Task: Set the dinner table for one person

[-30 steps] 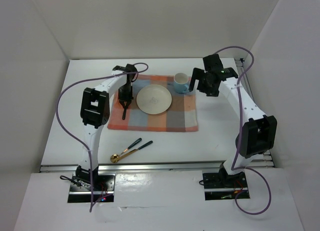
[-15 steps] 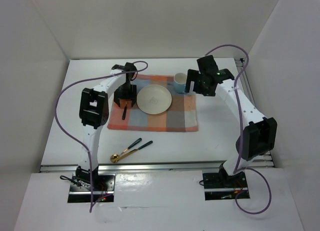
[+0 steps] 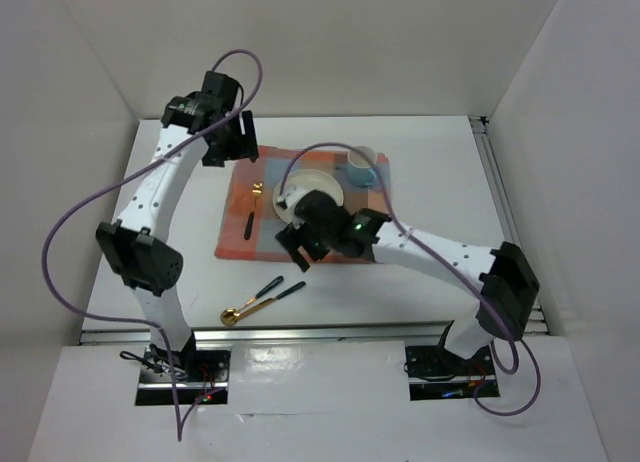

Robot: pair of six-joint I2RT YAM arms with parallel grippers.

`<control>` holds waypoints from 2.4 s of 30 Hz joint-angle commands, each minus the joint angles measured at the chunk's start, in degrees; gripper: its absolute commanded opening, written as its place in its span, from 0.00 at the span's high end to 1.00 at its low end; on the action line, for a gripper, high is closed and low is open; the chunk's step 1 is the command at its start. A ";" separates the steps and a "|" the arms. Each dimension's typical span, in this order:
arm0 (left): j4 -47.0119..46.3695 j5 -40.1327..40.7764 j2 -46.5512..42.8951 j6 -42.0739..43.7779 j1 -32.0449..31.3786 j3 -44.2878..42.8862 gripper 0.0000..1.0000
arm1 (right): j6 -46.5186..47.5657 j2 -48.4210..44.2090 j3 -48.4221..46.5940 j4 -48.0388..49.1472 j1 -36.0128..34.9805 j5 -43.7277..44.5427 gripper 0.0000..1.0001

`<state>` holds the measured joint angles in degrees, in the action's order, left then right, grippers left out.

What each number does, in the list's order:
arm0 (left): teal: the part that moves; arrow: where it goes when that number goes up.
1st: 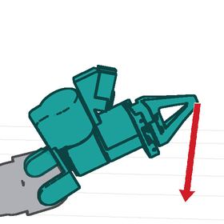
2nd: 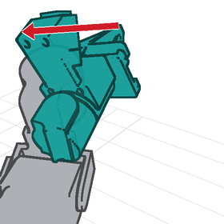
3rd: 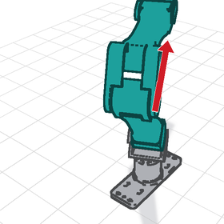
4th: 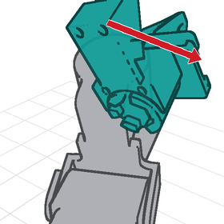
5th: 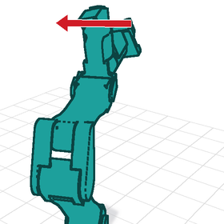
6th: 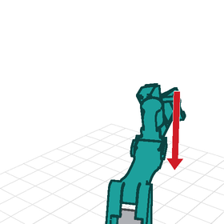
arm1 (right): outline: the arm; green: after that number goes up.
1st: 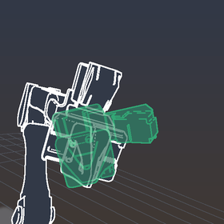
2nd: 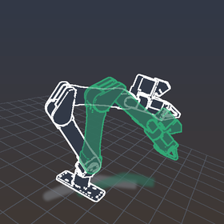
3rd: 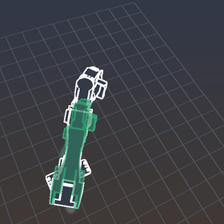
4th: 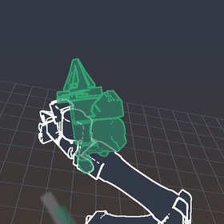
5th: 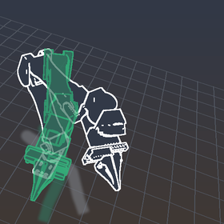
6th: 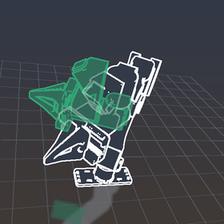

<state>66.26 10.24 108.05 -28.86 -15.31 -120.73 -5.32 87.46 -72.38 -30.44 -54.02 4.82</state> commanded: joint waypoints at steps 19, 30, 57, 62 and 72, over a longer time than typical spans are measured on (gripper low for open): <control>-0.61 -1.10 -14.45 -2.25 3.71 6.29 0.15 | 16.22 26.00 -8.83 14.09 -14.10 -2.45 0.16; -1.22 -1.10 -15.59 -1.73 3.71 8.05 0.15 | 17.63 30.93 -11.91 14.18 -14.10 -1.03 0.29; -1.75 -1.63 -16.12 -1.72 4.24 9.63 0.15 | 20.87 36.73 -16.74 10.05 -13.04 -4.21 0.95; -1.75 -2.15 -16.12 -1.72 4.24 7.80 0.15 | 20.88 32.17 -17.88 11.44 -13.04 -1.05 1.00; -0.52 -7.25 -17.17 -1.72 7.14 2.07 0.15 | 10.88 16.00 -10.87 13.04 -13.04 12.83 1.00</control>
<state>65.93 5.72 93.14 -31.51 -8.86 -116.53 11.16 110.04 -85.12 -18.79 -67.44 10.63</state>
